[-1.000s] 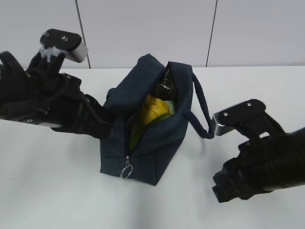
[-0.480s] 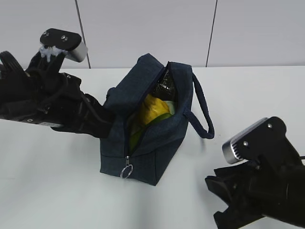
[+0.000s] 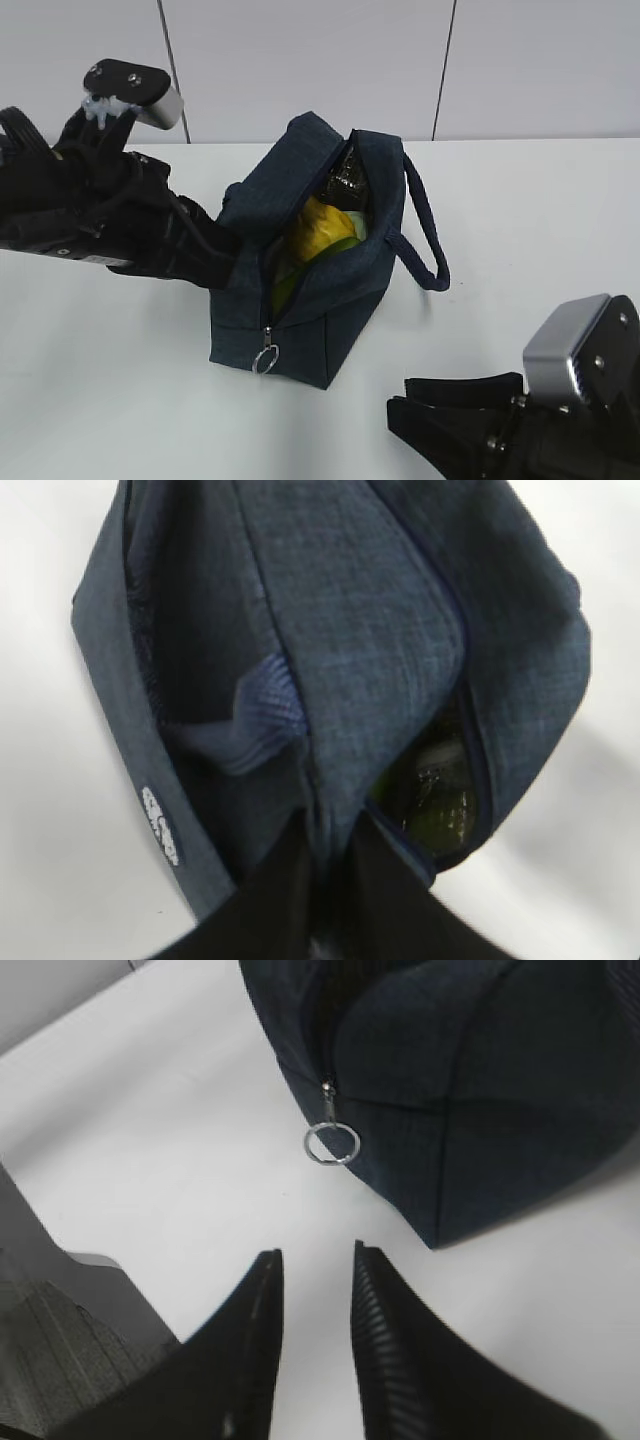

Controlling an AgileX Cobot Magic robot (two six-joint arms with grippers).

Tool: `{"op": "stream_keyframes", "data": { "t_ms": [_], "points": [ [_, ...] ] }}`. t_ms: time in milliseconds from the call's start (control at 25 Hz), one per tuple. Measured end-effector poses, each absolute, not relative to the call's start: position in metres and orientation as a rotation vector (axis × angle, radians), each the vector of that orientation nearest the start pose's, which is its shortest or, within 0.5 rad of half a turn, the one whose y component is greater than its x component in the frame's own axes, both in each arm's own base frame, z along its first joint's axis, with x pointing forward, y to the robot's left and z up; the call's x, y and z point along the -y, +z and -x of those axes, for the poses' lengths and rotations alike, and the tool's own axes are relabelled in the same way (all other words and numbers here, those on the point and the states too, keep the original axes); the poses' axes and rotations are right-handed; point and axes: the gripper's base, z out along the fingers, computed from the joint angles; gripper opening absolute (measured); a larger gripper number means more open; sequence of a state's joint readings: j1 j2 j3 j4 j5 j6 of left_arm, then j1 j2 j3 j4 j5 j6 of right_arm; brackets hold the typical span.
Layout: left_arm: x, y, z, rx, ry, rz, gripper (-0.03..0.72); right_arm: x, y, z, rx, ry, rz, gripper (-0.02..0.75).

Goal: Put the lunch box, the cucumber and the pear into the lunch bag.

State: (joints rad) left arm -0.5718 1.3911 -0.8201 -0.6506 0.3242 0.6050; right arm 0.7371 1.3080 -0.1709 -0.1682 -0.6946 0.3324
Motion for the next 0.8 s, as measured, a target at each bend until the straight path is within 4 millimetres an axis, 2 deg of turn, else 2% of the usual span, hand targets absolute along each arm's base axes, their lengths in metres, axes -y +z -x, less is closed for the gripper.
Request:
{"op": "stream_keyframes", "data": {
  "t_ms": [200, 440, 520, 640, 800],
  "points": [
    [0.169, 0.25, -0.23, -2.238, -0.52, -0.738, 0.002, -0.141, 0.147, -0.139, -1.975, 0.726, 0.599, 0.202],
    [0.169, 0.25, -0.23, -2.238, -0.52, -0.738, 0.002, -0.152, 0.132, -0.146, -1.884, 0.826, 0.574, 0.202],
    [0.169, 0.25, -0.23, -2.238, -0.52, -0.738, 0.002, -0.155, 0.122, -0.148, -1.904, 0.83, 0.575, 0.202],
    [0.169, 0.25, -0.23, -2.238, -0.52, -0.738, 0.002, -0.16, 0.108, -0.151, -1.949, 0.826, 0.604, 0.202],
    [0.169, 0.25, -0.23, -2.238, -0.521, -0.737, 0.002, -0.165, 0.104, -0.154, -1.93, 0.802, 0.677, 0.202]
  ]
}}
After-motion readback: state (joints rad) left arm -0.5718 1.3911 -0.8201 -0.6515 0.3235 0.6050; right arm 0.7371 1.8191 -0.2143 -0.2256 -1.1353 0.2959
